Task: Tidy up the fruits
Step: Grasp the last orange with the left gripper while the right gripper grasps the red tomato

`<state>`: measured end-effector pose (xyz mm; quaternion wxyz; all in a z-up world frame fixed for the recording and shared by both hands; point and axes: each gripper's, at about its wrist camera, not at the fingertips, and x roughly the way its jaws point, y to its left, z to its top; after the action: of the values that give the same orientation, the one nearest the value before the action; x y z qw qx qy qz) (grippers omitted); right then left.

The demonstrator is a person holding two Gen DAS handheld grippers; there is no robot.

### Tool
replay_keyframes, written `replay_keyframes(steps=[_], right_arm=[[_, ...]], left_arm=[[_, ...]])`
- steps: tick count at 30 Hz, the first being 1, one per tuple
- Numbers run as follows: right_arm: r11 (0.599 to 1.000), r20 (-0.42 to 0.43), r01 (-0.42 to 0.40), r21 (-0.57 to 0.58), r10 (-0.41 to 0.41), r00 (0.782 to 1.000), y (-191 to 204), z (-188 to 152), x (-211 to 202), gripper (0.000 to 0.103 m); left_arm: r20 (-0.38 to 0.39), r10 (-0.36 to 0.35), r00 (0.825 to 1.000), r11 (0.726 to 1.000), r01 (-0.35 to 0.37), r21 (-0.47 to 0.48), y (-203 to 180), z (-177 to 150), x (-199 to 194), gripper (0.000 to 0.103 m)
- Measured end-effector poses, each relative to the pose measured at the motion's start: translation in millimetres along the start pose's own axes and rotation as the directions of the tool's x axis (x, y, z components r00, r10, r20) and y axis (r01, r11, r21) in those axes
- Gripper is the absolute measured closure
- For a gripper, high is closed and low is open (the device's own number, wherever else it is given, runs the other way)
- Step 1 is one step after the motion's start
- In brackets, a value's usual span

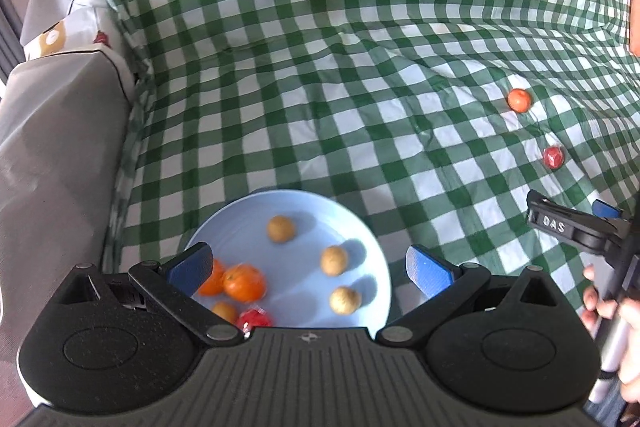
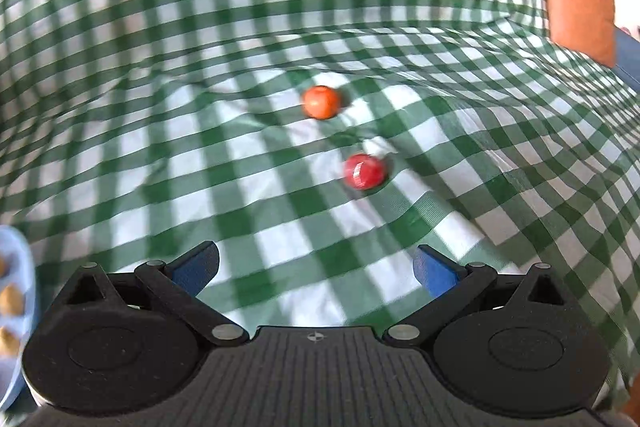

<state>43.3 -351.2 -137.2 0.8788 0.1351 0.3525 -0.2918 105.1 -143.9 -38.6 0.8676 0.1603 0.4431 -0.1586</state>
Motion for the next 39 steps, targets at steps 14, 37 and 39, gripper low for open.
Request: replay_keyframes(steps=[14, 37, 39], right_arm=[[0.993, 0.066, 0.094, 0.066, -0.099, 0.993, -24, 23, 60, 0.001], [0.998, 0.101, 0.043, 0.037, -0.046, 0.994, -22, 27, 84, 0.03], [0.998, 0.107, 0.052, 0.039, -0.056, 0.993, -22, 28, 85, 0.033]], left_arm=[[-0.03, -0.003, 1.0, 0.999, 0.005, 0.051, -36, 35, 38, 0.0], [-0.021, -0.158, 0.987, 0.967, 0.159, 0.197, -180, 144, 160, 0.0], [-0.05, -0.191, 0.98, 0.954, 0.197, 0.226, -199, 149, 174, 0.0]])
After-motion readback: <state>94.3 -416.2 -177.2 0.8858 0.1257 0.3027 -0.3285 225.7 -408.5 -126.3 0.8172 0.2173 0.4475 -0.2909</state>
